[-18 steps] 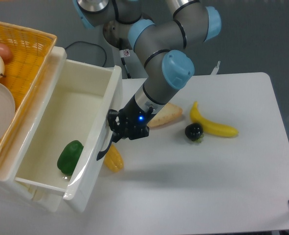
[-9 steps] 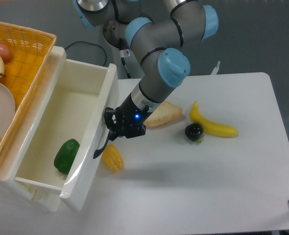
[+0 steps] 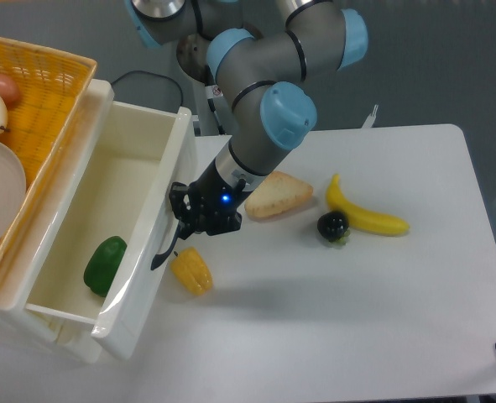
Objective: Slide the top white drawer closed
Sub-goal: 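Push the drawer front with the gripper toward the drawer unit, then keep pushing the drawer front until the drawer sits flush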
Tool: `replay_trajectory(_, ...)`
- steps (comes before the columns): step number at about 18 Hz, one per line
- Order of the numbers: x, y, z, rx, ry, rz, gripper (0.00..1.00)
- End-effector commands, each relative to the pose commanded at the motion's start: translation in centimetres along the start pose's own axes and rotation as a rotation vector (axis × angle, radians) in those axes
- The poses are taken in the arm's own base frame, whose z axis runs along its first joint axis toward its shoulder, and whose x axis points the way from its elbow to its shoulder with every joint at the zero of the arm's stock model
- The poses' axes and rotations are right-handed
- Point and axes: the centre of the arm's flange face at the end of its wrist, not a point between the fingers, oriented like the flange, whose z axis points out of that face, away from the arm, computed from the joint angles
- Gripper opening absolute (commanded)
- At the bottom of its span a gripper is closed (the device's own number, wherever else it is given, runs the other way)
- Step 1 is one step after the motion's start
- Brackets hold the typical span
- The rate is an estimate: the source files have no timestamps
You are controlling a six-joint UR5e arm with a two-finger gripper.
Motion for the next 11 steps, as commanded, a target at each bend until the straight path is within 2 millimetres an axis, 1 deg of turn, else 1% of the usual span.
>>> replay_trajectory(6,1.4,-0.4,0.7,0.001,0.017,0.003,0.15)
replay_trajectory(9,1.7,-0.5,1.0,0.001,0.022,0.006,0.15)
replay_trajectory(11,2.1,-0.6,0.7,0.005,0.019,0.006,0.15)
